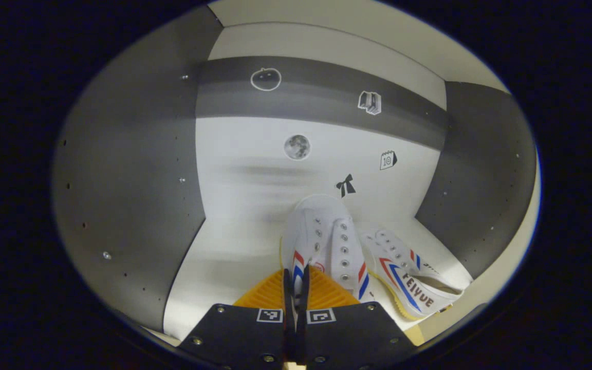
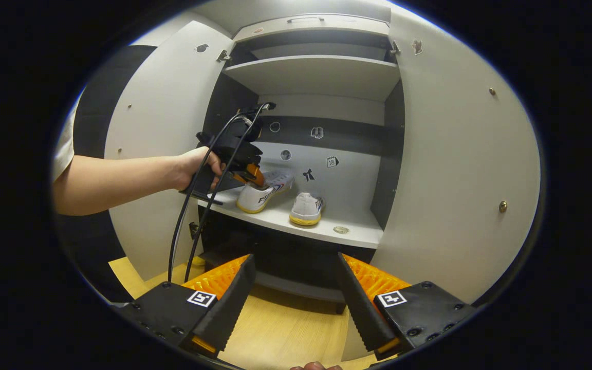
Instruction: Grab one shoe with the right hand and put it into the shoe cabinet, grab the other shoe with the left hand and put it into the shoe cabinet; then close the right door with the right hand and the left door with the left hand.
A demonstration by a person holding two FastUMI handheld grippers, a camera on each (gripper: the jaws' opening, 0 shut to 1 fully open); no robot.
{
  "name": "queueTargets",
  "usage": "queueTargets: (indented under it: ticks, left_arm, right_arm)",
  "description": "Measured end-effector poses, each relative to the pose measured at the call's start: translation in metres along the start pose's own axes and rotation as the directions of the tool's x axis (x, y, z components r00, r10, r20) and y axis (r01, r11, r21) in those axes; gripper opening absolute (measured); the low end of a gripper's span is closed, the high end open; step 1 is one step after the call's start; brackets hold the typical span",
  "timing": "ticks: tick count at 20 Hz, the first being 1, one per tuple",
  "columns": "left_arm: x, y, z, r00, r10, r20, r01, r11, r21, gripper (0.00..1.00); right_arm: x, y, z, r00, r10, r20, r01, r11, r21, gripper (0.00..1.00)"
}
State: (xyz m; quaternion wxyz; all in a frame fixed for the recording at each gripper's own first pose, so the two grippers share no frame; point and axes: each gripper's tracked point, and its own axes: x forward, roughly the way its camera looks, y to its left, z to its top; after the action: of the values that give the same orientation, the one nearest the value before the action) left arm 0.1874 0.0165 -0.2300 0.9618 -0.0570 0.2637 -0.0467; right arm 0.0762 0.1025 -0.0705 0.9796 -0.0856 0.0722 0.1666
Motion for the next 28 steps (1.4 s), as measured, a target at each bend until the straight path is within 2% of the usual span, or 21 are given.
queueTargets:
  ticks: [5,8,9,11,12,15,18,21,25,28]
  left_arm:
    - [-0.005,-0.001,-0.002,1.000,0.000,-0.023,0.000,1.000,-0.004,0.02]
    - [-0.007,-0.008,-0.002,0.999,-0.032,-0.017,0.032,0.999,-0.012,0.02]
    - [-0.009,-0.007,0.007,0.999,-0.032,0.017,0.032,0.999,-0.002,0.15]
    - [-0.021,0.001,0.031,0.995,0.022,0.101,-0.030,0.996,0.082,0.27]
    - [-0.033,0.001,0.047,0.988,0.040,0.152,-0.060,0.991,0.123,0.29]
    - [-0.071,-0.018,0.072,0.959,0.019,0.281,-0.082,0.973,0.214,0.97]
    - [-0.121,-0.041,0.080,0.931,-0.033,0.363,-0.063,0.966,0.249,0.99]
    - [-0.177,-0.057,0.082,0.898,-0.086,0.432,-0.021,0.971,0.237,0.99]
    - [-0.258,-0.078,0.076,0.841,-0.162,0.517,0.024,0.965,0.262,1.00]
    - [-0.299,-0.085,0.054,0.827,-0.180,0.533,0.044,0.965,0.259,1.00]
  right_arm:
    - [0.011,-0.009,-0.001,1.000,-0.029,-0.008,0.029,0.999,0.017,0.98]
    - [0.016,-0.009,-0.006,0.999,-0.035,-0.013,0.035,0.999,0.037,0.98]
    - [0.017,-0.008,-0.007,0.999,-0.038,-0.013,0.038,0.999,0.039,0.97]
    - [0.016,-0.007,-0.005,0.999,-0.045,-0.010,0.046,0.998,0.033,0.97]
    - [0.015,-0.006,-0.004,0.999,-0.049,-0.006,0.049,0.998,0.031,0.97]
    - [0.010,-0.004,0.001,0.998,-0.061,0.013,0.060,0.997,0.039,0.98]
    - [0.001,-0.005,0.007,0.995,-0.089,0.036,0.086,0.993,0.082,0.98]
    - [-0.012,-0.002,0.010,0.993,-0.112,0.039,0.107,0.987,0.117,0.98]
    - [-0.037,0.010,0.021,0.990,-0.125,0.066,0.118,0.987,0.111,0.97]
    - [-0.059,0.010,0.031,0.983,-0.165,0.086,0.152,0.979,0.133,0.98]
